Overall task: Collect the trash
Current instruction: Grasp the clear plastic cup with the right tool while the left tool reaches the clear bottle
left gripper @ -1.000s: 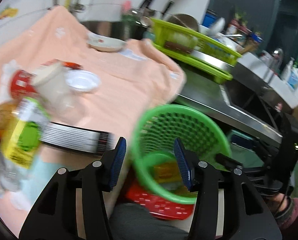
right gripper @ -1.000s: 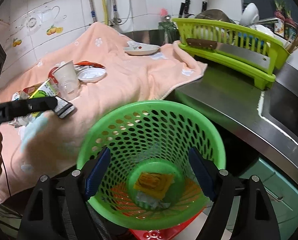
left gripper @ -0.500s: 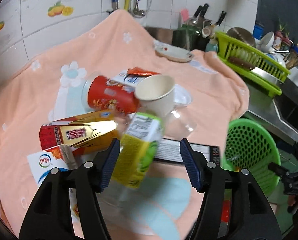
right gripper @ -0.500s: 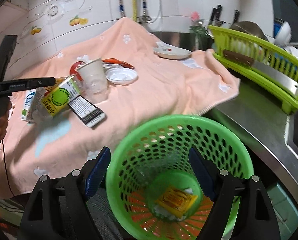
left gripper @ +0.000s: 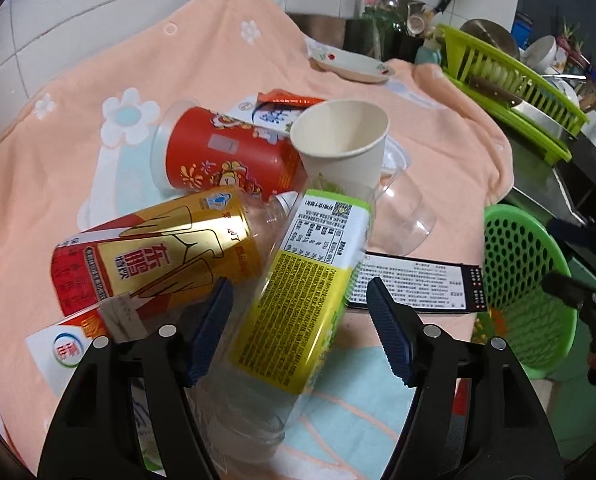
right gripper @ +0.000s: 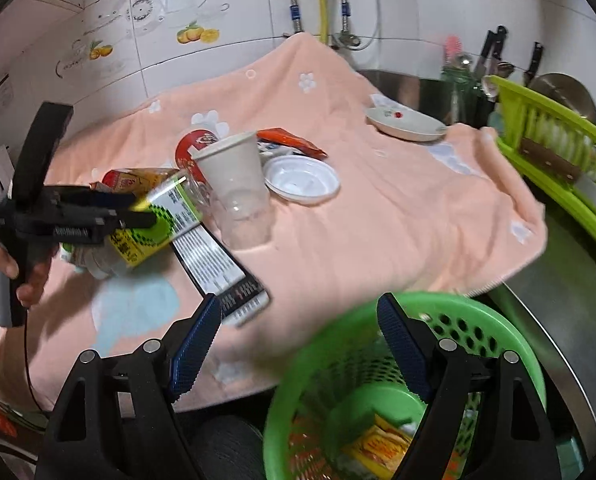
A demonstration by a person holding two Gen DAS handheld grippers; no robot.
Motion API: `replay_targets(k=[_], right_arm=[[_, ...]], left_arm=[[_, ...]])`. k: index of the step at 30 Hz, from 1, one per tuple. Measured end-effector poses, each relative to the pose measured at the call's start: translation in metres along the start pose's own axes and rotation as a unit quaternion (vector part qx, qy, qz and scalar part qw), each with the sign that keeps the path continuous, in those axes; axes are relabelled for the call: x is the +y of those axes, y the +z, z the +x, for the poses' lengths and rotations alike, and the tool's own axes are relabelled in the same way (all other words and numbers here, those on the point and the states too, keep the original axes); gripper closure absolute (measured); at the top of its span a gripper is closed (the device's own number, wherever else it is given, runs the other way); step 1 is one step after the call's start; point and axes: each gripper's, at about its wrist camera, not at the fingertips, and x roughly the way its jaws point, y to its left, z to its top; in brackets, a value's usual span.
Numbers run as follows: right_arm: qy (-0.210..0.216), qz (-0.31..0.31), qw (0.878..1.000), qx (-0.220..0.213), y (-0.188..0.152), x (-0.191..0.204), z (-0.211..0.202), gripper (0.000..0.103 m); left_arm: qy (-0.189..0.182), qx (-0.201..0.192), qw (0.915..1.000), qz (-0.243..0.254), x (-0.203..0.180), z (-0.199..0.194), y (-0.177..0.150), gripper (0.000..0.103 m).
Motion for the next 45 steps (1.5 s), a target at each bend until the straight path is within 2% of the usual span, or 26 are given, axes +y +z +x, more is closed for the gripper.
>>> replay_targets(k=[7,14,20,26,30,32,45], right_arm=[[0.037,-0.008,0.999,0.013,0.028,0.01,0.037,0.026],[0.067,-0.013,0.997,0.035,0.042,0.019,0.074,0.026],[0.077,-0.022,0.995,0.055,0.046,0.025,0.103,0.031],[0.095,-0.003,0.993,0.068,0.051,0.022,0.123,0.033],[0.115,0.012,0.99,0.074,0.051,0.019,0.129,0.043],[0.123,0.015,0.989,0.074,0.051,0.019,0.127,0.054],[0.107,0.012,0.993,0.038,0.042,0.02,0.096,0.054]], left_arm=[[-0.006,-0.006,0.9996,0.028,-0.007,0.002,0.002,0.035],[-0.015,-0.004,0.9996,0.025,-0.003,0.005,0.001,0.042],[-0.018,0.008,0.9997,0.017,-0.001,0.011,0.002,0.042],[-0.018,0.011,0.9996,0.017,-0.002,0.015,0.003,0.041],[-0.015,0.014,0.9996,0.02,-0.003,0.017,0.004,0.04],[-0.014,0.015,0.9996,0.02,-0.003,0.018,0.005,0.04],[-0.001,0.018,0.9995,0.028,-0.006,0.023,0.004,0.038]])
